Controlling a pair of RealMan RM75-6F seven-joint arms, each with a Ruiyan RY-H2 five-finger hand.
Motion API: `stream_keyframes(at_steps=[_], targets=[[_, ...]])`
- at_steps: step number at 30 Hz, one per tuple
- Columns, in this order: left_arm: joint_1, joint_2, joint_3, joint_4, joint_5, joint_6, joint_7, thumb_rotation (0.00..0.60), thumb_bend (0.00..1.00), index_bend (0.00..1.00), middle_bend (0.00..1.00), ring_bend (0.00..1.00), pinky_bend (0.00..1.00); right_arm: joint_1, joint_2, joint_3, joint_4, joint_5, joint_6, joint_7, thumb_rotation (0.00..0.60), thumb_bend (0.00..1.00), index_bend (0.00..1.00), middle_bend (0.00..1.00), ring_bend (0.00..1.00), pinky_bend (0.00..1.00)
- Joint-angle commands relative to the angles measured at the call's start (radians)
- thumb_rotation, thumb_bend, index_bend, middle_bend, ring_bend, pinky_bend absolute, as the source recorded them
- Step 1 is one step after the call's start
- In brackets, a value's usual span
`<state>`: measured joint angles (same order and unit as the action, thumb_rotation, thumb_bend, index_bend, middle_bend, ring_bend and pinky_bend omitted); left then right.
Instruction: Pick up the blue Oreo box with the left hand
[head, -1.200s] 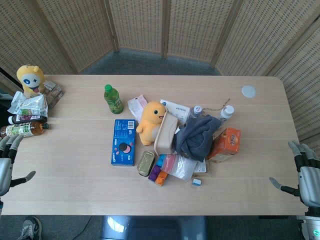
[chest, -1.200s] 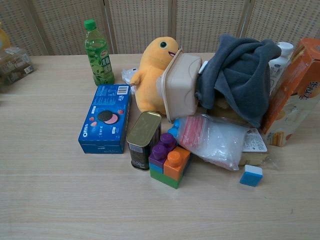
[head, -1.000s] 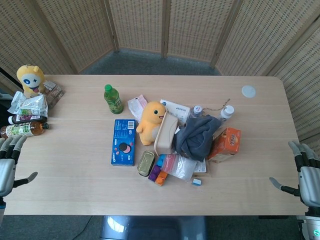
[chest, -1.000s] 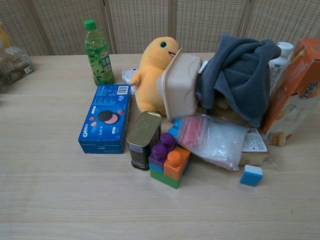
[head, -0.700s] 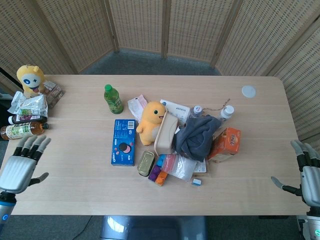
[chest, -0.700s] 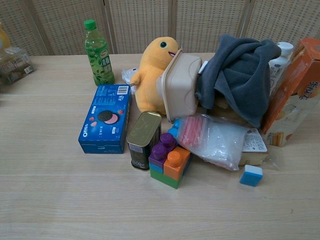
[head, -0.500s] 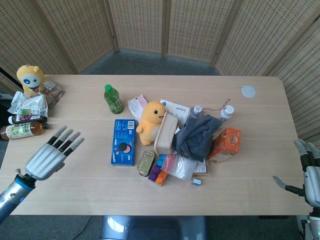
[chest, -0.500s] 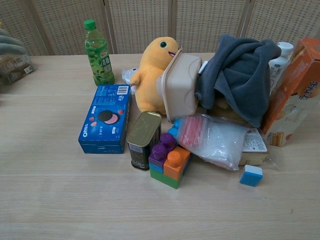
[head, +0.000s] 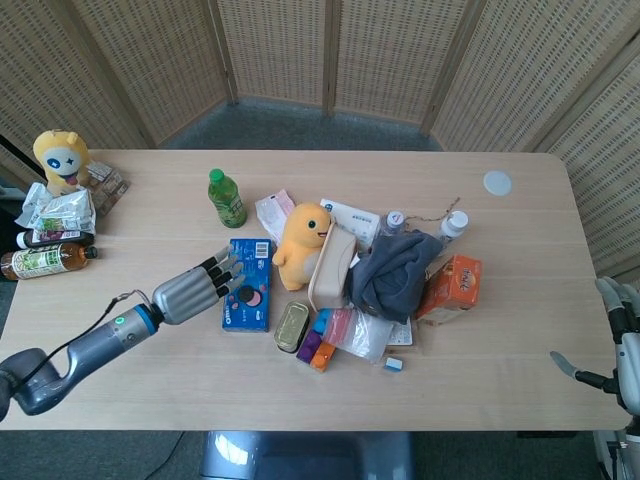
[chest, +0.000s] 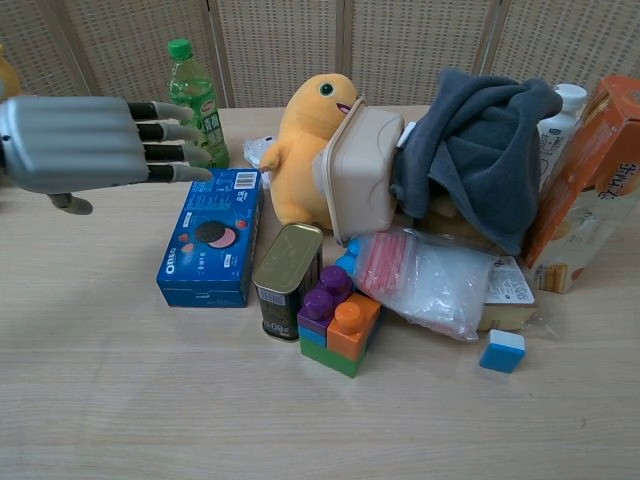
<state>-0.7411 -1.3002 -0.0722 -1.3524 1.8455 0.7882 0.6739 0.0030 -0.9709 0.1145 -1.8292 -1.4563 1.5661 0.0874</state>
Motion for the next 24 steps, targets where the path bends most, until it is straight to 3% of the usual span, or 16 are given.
stream_keyframes(at_steps=[1, 11, 24], targets=[[-0.037, -0.058, -0.013, 0.042, -0.034, -0.037, 0.030, 0.600, 0.00, 0.00, 0.00, 0.00, 0.00, -0.001, 0.003, 0.002, 0.000, 0.003, 0.001, 0.006, 0.533, 0.00, 0.00, 0.00, 0.00, 0.00], [-0.103, -0.189, 0.003, 0.100, -0.084, -0.096, 0.057, 0.600, 0.00, 0.00, 0.00, 0.00, 0.00, -0.003, 0.012, 0.008, 0.001, 0.009, 0.003, 0.030, 0.532, 0.00, 0.00, 0.00, 0.00, 0.00], [-0.143, -0.259, 0.055, 0.144, -0.104, -0.120, 0.075, 0.600, 0.00, 0.00, 0.00, 0.00, 0.00, -0.007, 0.021, 0.011, -0.002, 0.014, 0.007, 0.051, 0.537, 0.00, 0.00, 0.00, 0.00, 0.00]])
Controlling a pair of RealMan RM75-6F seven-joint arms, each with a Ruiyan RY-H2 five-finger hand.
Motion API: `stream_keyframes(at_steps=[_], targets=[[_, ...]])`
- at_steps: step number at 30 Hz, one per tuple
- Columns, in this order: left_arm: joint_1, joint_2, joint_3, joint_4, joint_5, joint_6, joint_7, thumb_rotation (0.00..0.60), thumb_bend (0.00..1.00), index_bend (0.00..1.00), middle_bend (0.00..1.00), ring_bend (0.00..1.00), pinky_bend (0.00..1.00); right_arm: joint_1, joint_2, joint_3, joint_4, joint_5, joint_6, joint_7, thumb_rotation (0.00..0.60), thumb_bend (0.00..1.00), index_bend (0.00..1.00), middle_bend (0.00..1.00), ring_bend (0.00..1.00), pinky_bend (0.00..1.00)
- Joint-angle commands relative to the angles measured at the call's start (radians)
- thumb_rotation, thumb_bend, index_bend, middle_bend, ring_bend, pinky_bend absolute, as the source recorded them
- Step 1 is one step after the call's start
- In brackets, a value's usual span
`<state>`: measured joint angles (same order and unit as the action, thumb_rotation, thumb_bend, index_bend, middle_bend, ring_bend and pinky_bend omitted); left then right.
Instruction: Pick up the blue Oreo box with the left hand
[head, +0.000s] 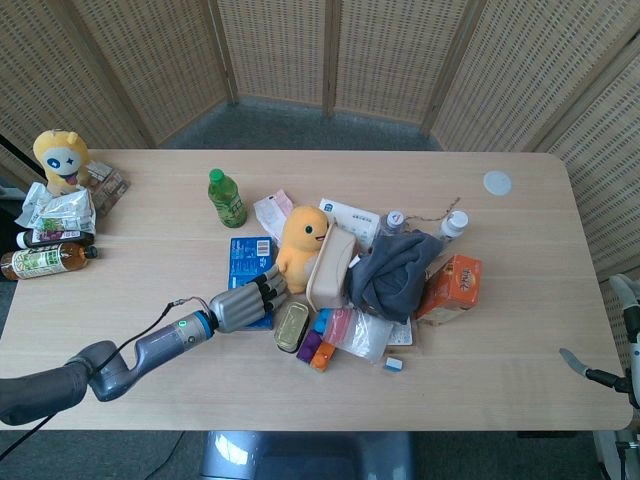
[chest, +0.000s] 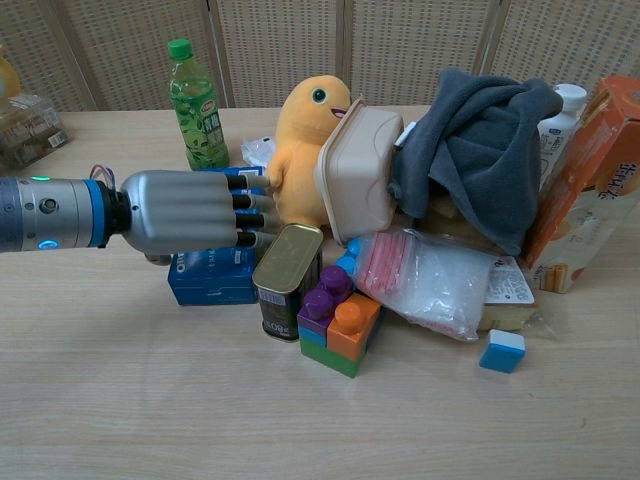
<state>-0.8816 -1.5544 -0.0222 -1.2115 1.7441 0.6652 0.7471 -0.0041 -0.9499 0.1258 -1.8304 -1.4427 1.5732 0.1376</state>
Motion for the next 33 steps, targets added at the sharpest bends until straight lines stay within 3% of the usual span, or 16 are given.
stream_keyframes(at_steps=[1, 9, 20, 22, 23, 25, 27, 30, 33], targets=[[-0.003, -0.006, 0.008, 0.004, -0.003, 0.009, 0.000, 0.600, 0.00, 0.00, 0.00, 0.00, 0.00, -0.001, 0.001, 0.001, -0.001, 0.001, 0.001, 0.001, 0.536, 0.00, 0.00, 0.00, 0.00, 0.00], [-0.010, 0.020, 0.025, -0.014, -0.018, 0.018, 0.017, 0.600, 0.00, 0.00, 0.00, 0.00, 0.00, -0.001, 0.002, 0.003, -0.002, 0.003, 0.001, 0.001, 0.535, 0.00, 0.00, 0.00, 0.00, 0.00], [-0.014, -0.023, 0.060, 0.017, -0.018, 0.029, 0.025, 0.600, 0.00, 0.00, 0.00, 0.00, 0.00, -0.003, 0.005, 0.003, -0.005, 0.000, 0.006, 0.008, 0.533, 0.00, 0.00, 0.00, 0.00, 0.00], [-0.018, -0.028, 0.067, 0.022, -0.009, 0.038, 0.016, 0.600, 0.00, 0.01, 0.00, 0.00, 0.04, -0.004, 0.005, 0.003, -0.005, -0.002, 0.006, 0.009, 0.537, 0.00, 0.00, 0.00, 0.00, 0.00], [-0.017, -0.033, 0.069, 0.029, -0.007, 0.045, 0.018, 0.600, 0.00, 0.06, 0.01, 0.06, 0.14, -0.004, 0.005, 0.003, -0.005, -0.003, 0.007, 0.009, 0.536, 0.00, 0.00, 0.00, 0.00, 0.00], [-0.015, -0.038, 0.074, 0.038, -0.009, 0.045, 0.027, 0.600, 0.00, 0.31, 0.23, 0.37, 0.44, -0.004, 0.005, 0.003, -0.005, -0.003, 0.008, 0.009, 0.537, 0.00, 0.00, 0.00, 0.00, 0.00], [-0.012, -0.043, 0.082, 0.046, -0.004, 0.056, 0.028, 0.600, 0.00, 0.49, 0.47, 0.58, 0.58, -0.005, 0.006, 0.003, -0.005, -0.004, 0.010, 0.011, 0.535, 0.00, 0.00, 0.00, 0.00, 0.00], [-0.007, -0.047, 0.092, 0.058, 0.007, 0.081, 0.019, 0.600, 0.00, 0.66, 0.65, 0.74, 0.69, -0.005, 0.007, 0.004, -0.005, -0.003, 0.010, 0.014, 0.534, 0.00, 0.00, 0.00, 0.00, 0.00], [-0.005, -0.042, 0.100, 0.059, 0.022, 0.111, 0.008, 0.600, 0.00, 0.72, 0.72, 0.79, 0.73, -0.004, 0.006, 0.003, -0.005, -0.003, 0.007, 0.016, 0.531, 0.00, 0.00, 0.00, 0.00, 0.00]])
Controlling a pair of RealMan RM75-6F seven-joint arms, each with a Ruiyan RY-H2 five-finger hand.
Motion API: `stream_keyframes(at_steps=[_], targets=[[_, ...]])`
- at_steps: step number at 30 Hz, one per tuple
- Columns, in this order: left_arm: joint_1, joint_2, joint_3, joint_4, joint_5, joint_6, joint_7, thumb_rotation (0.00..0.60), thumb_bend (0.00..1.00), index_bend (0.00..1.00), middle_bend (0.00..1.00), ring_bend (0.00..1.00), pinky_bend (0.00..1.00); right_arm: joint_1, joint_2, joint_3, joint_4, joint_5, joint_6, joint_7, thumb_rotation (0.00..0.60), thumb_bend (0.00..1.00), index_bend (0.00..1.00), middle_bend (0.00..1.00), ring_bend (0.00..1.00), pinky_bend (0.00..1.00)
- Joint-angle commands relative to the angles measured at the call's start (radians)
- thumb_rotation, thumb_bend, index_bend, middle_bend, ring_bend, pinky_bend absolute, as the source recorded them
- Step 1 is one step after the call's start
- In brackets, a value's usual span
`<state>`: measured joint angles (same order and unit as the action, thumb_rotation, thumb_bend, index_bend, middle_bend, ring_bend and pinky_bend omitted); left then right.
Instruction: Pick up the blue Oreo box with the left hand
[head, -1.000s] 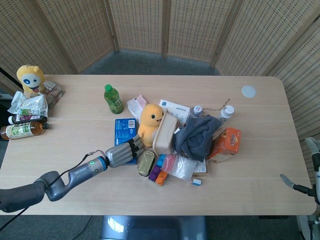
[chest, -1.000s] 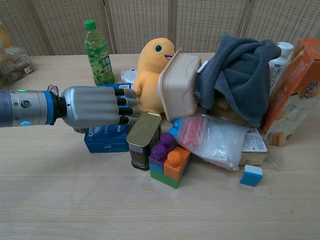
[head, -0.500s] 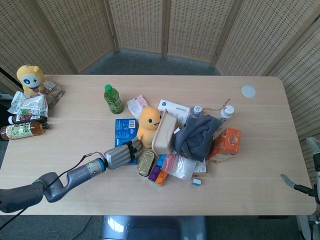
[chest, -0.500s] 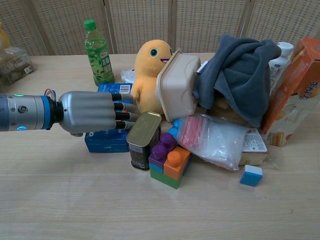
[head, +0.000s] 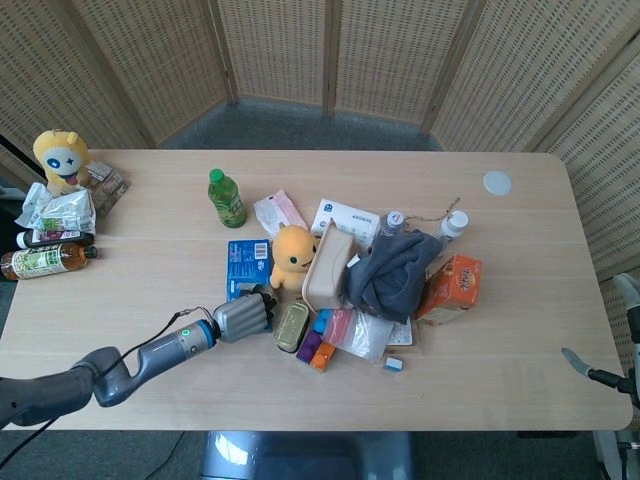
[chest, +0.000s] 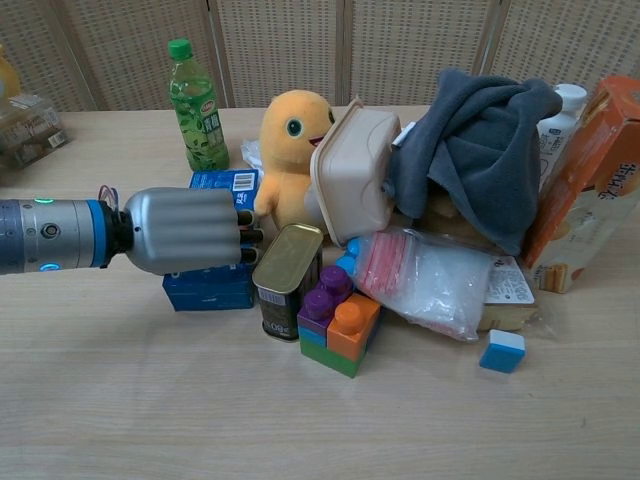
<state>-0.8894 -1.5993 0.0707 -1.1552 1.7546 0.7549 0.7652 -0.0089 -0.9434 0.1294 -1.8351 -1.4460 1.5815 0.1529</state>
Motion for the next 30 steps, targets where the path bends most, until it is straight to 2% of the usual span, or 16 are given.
stream_keyframes(at_steps=[1, 7, 13, 16, 21, 26, 30], targets=[[0.003, 0.007, 0.008, 0.000, 0.016, 0.032, -0.015, 0.600, 0.00, 0.73, 0.73, 0.80, 0.74, 0.001, 0.000, 0.000, 0.000, 0.000, -0.001, 0.000, 0.534, 0.00, 0.00, 0.00, 0.00, 0.00], [0.005, 0.082, -0.011, -0.073, 0.034, 0.118, -0.032, 0.600, 0.00, 0.74, 0.74, 0.81, 0.74, 0.001, -0.002, -0.002, -0.001, -0.002, -0.002, -0.006, 0.533, 0.00, 0.00, 0.00, 0.00, 0.00], [0.001, 0.266, -0.061, -0.268, 0.047, 0.201, 0.005, 0.600, 0.00, 0.74, 0.73, 0.81, 0.74, 0.002, -0.005, -0.004, -0.002, -0.005, -0.002, -0.017, 0.528, 0.00, 0.00, 0.00, 0.00, 0.00], [0.004, 0.385, -0.097, -0.385, 0.044, 0.237, 0.033, 0.600, 0.00, 0.74, 0.72, 0.81, 0.74, 0.002, -0.006, -0.005, -0.004, -0.008, -0.002, -0.021, 0.535, 0.00, 0.00, 0.00, 0.00, 0.00], [0.014, 0.526, -0.155, -0.519, 0.026, 0.280, 0.061, 0.600, 0.00, 0.74, 0.72, 0.81, 0.74, 0.001, -0.006, -0.007, -0.008, -0.013, 0.000, -0.026, 0.535, 0.00, 0.00, 0.00, 0.00, 0.00], [0.019, 0.609, -0.198, -0.601, 0.013, 0.292, 0.085, 0.600, 0.00, 0.73, 0.72, 0.81, 0.74, 0.000, -0.005, -0.007, -0.012, -0.015, 0.003, -0.029, 0.535, 0.00, 0.00, 0.00, 0.00, 0.00], [0.019, 0.632, -0.211, -0.629, 0.014, 0.282, 0.100, 0.600, 0.00, 0.73, 0.71, 0.81, 0.74, 0.000, -0.005, -0.007, -0.012, -0.015, 0.004, -0.030, 0.535, 0.00, 0.00, 0.00, 0.00, 0.00]])
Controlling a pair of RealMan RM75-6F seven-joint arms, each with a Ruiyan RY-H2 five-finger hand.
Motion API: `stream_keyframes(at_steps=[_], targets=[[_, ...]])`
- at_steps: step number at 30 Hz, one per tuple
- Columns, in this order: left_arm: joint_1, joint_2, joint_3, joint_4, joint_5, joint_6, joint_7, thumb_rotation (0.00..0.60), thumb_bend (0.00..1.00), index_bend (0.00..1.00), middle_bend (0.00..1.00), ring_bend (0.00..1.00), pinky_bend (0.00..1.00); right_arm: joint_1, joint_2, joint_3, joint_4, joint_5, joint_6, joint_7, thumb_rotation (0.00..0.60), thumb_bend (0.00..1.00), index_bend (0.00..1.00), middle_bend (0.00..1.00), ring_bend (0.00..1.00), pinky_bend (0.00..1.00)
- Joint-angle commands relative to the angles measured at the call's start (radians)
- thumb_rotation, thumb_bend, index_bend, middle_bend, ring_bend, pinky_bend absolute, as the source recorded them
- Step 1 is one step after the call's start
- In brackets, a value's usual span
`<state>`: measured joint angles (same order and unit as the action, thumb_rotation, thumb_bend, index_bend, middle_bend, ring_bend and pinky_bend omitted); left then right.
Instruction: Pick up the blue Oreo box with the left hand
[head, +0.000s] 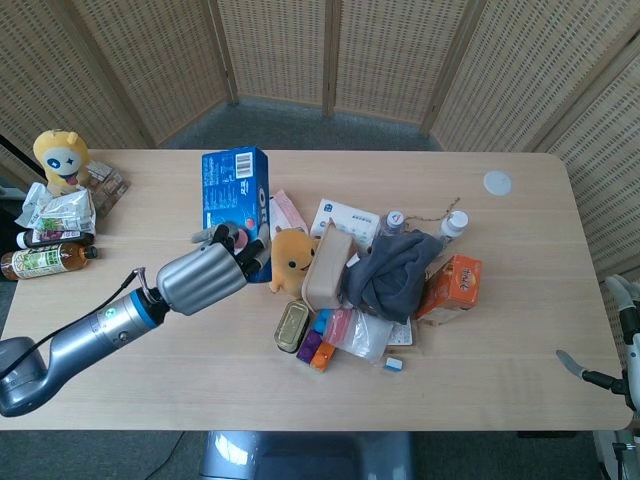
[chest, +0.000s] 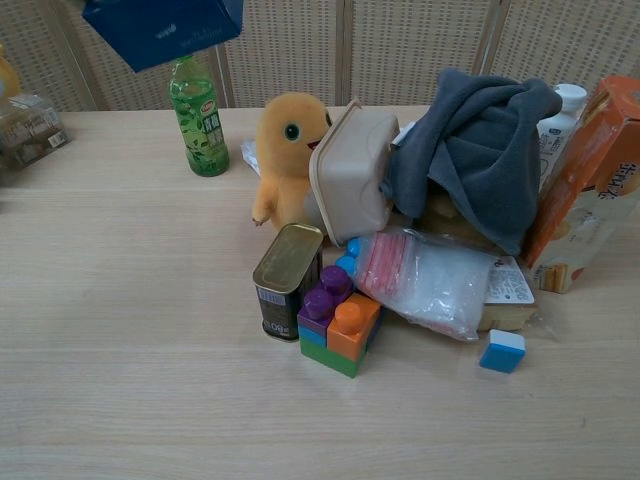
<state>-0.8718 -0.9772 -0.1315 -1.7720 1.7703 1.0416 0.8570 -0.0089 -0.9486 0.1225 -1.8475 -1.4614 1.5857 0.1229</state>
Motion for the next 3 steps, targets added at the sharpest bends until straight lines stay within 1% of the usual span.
stream_keyframes(at_steps=[1, 3], targets=[[0.001, 0.011, -0.010, -0.014, -0.002, -0.008, 0.011, 0.600, 0.00, 0.73, 0.70, 0.81, 0.74, 0.000, 0.000, 0.000, 0.000, 0.000, 0.000, 0.000, 0.535, 0.00, 0.00, 0.00, 0.00, 0.00], [0.001, 0.009, -0.015, -0.016, -0.004, -0.013, 0.015, 0.600, 0.00, 0.73, 0.70, 0.81, 0.74, 0.000, 0.000, 0.000, 0.001, 0.001, -0.001, 0.001, 0.536, 0.00, 0.00, 0.00, 0.00, 0.00]])
